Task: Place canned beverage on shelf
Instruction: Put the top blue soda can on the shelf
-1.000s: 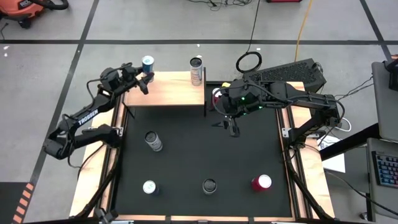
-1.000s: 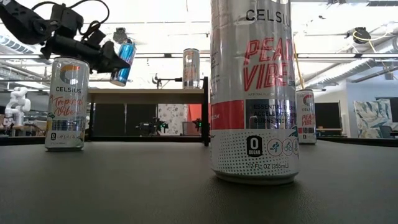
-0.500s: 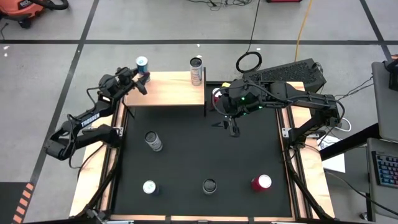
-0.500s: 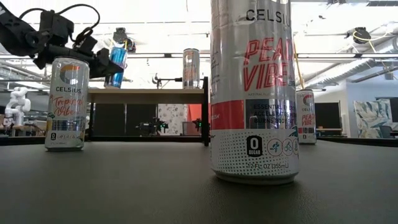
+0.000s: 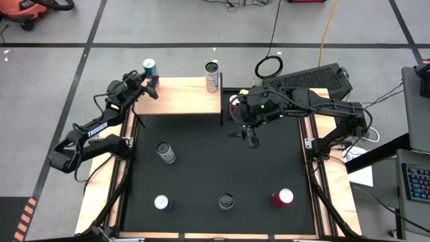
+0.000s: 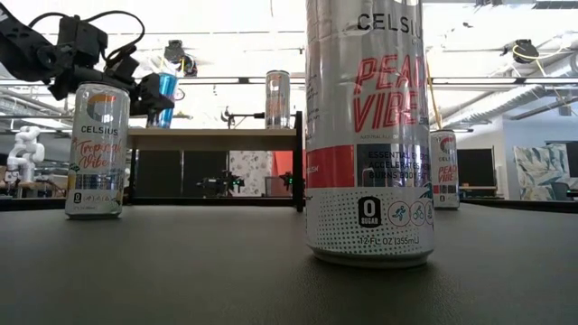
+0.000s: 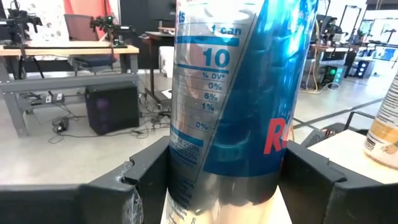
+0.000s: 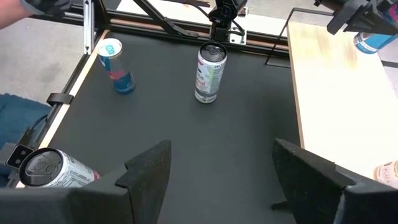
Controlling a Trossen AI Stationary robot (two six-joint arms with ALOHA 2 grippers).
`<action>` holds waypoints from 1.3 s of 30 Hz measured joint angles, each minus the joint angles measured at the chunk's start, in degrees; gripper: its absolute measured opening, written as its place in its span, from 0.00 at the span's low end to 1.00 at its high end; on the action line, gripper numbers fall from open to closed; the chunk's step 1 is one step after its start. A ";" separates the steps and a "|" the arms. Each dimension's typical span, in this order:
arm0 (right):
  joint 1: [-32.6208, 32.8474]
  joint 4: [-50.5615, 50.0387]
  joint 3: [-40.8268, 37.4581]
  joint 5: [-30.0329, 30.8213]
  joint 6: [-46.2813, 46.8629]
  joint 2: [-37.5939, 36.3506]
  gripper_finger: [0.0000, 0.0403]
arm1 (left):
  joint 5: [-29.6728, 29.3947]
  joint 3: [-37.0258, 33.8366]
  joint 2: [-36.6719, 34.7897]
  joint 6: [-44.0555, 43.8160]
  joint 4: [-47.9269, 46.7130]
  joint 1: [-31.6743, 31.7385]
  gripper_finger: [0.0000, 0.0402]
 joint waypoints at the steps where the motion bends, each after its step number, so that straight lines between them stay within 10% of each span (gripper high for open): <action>1: 0.00 -0.09 0.00 0.01 0.00 0.00 0.65 | -0.10 0.02 0.00 0.21 -0.08 0.04 0.61; 39: 0.00 -1.47 0.00 -0.02 0.57 0.00 0.65 | 1.71 0.20 5.73 -1.39 0.82 1.00 0.63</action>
